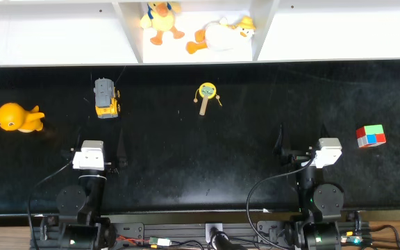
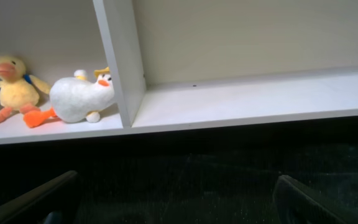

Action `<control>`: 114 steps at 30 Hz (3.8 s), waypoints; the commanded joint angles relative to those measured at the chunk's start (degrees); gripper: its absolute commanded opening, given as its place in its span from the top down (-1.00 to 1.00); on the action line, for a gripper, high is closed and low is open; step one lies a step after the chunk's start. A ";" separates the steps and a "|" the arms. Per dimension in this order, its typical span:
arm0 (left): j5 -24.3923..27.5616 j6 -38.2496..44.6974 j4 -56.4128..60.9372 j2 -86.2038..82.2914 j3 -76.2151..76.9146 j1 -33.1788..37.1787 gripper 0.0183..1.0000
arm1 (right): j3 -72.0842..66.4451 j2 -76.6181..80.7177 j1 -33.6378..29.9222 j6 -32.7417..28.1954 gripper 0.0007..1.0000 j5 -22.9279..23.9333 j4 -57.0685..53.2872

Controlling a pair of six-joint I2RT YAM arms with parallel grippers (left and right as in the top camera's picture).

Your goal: Store Toys

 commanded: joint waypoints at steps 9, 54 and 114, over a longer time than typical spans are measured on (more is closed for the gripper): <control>-0.26 -0.22 -0.15 -0.57 -0.07 0.00 -1.00 | -0.74 -0.39 -0.04 0.26 -0.99 0.28 0.26; 26.58 13.84 -52.72 47.56 52.96 33.46 -0.99 | -0.74 -0.39 -0.04 0.26 -0.99 0.28 0.26; 24.44 32.59 -23.52 84.48 56.57 53.35 -0.85 | -0.74 -0.39 -0.04 0.26 -0.99 0.28 0.26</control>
